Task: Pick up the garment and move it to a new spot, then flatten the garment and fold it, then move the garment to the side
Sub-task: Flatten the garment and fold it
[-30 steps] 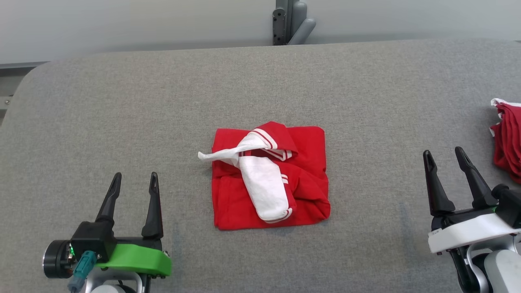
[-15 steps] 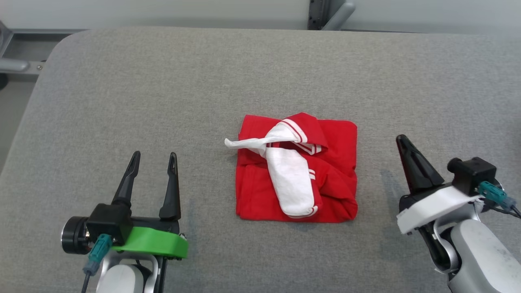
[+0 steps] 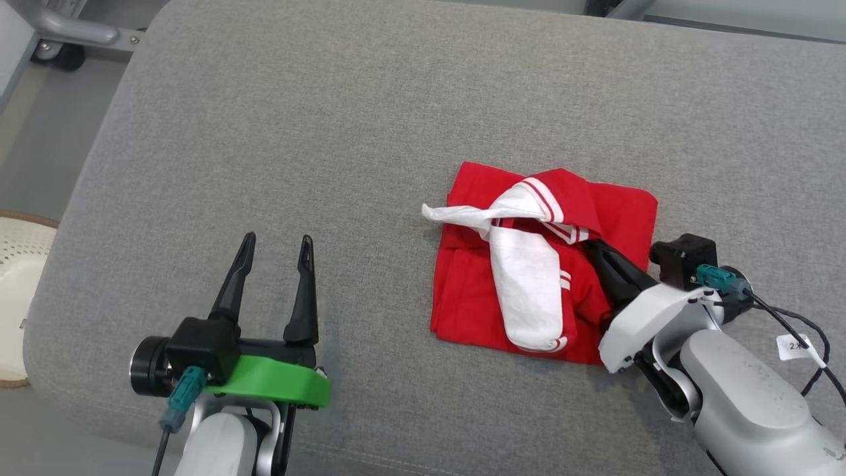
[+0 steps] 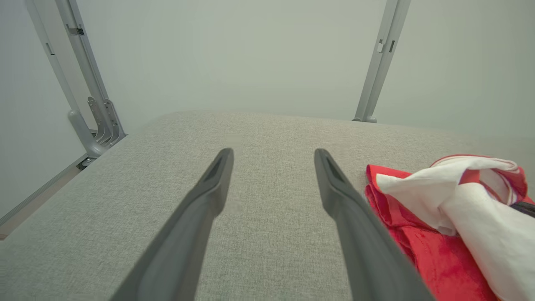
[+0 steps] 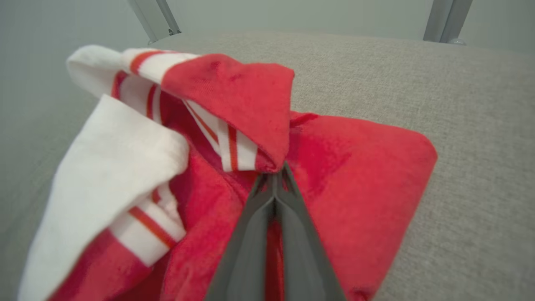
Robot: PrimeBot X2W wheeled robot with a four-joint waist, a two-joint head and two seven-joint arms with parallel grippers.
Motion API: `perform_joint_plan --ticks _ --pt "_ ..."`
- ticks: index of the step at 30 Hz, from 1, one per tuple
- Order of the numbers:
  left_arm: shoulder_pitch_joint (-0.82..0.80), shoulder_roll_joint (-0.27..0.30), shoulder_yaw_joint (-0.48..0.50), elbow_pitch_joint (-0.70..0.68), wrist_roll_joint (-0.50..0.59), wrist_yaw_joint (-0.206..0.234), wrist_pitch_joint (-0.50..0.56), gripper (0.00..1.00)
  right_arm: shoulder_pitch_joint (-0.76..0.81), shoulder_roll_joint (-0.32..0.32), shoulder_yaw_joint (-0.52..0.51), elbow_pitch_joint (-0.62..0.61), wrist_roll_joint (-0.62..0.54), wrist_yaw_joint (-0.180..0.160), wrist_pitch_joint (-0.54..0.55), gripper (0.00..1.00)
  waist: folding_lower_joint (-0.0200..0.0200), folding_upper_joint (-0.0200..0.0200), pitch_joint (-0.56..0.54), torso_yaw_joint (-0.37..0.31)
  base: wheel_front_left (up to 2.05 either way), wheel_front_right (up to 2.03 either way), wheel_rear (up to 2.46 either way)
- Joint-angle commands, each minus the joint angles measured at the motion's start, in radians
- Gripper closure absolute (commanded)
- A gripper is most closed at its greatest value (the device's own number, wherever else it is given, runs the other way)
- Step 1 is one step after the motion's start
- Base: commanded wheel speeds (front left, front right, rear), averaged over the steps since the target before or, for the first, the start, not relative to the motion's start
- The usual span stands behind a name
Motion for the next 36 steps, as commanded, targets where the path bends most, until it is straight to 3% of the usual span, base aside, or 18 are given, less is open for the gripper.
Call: perform_joint_plan --ticks 1,11,23,31,36 --pt "-0.016 -0.004 0.000 0.002 -0.001 0.004 -0.008 0.00 -0.018 -0.005 0.012 0.007 0.009 0.000 -0.008 1.00 0.0000 0.0000 0.008 0.012 0.00 0.00 0.00" --pt "-0.026 -0.009 -0.016 0.019 -0.008 -0.003 -0.013 0.00 -0.145 -0.009 0.120 0.028 0.057 0.000 -0.040 1.00 0.0000 0.0000 0.011 0.036 0.00 0.00 0.00" --pt "-0.038 -0.016 -0.038 0.016 -0.015 0.002 -0.015 0.00 -0.293 0.028 0.215 0.079 0.109 0.000 -0.053 1.00 0.0000 0.0000 0.024 0.075 0.00 0.00 0.00" --pt "-0.028 -0.017 -0.016 -0.002 -0.004 0.011 -0.015 0.00 -0.197 -0.015 0.072 -0.026 0.083 0.000 -0.054 1.00 0.0000 0.0000 0.020 0.036 0.00 0.00 0.00" --pt "-0.022 -0.005 0.010 -0.021 0.011 0.008 -0.014 0.00 -0.057 -0.036 -0.099 -0.135 0.031 0.000 -0.054 1.00 0.0000 0.0000 0.001 -0.015 0.00 0.00 0.00"
